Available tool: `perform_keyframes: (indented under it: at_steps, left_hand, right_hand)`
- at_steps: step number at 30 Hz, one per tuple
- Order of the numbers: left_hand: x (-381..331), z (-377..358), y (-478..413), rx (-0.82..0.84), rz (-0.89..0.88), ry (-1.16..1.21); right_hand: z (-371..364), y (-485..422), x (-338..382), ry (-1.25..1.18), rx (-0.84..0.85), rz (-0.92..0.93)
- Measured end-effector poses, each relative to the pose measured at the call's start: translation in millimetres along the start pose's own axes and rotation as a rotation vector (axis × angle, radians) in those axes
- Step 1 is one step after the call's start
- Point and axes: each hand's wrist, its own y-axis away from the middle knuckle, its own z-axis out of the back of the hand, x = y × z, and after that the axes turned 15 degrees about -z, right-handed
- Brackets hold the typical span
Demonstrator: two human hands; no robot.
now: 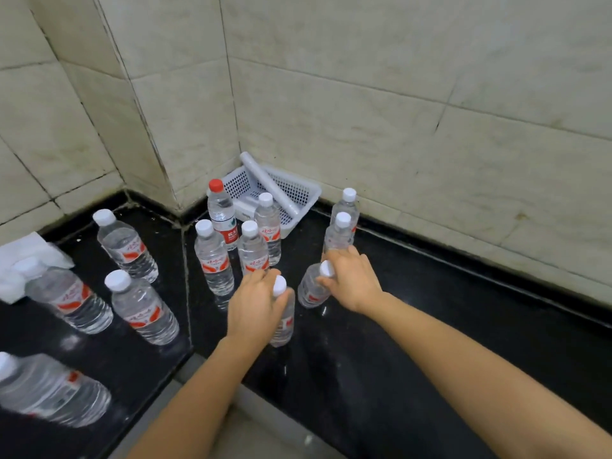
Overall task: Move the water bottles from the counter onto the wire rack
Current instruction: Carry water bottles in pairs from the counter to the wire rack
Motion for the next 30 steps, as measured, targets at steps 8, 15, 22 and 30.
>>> perform_keyframes:
  at_steps: [8,15,22,30]
  left_hand:
    - [-48.0,4.2,14.0,0.094,-0.247,0.069]
    - [-157.5,-1.5,33.1,0.137,-0.331,0.351]
    - [-310.1,-26.3,70.1,0.094,-0.516,0.487]
    - [-489.9,-31.6,106.3,0.005,-0.507,0.763]
  right_hand:
    - [36.8,67.1,-72.7,-0.276,0.12,-0.185]
    - [90.7,164.6,-159.6,-0.27,0.049,-0.285]
    - [153.8,283.2,-269.0,-0.345,-0.135,-0.348]
    - [237.5,414.1,-383.1,-0.434,-0.329,-0.432]
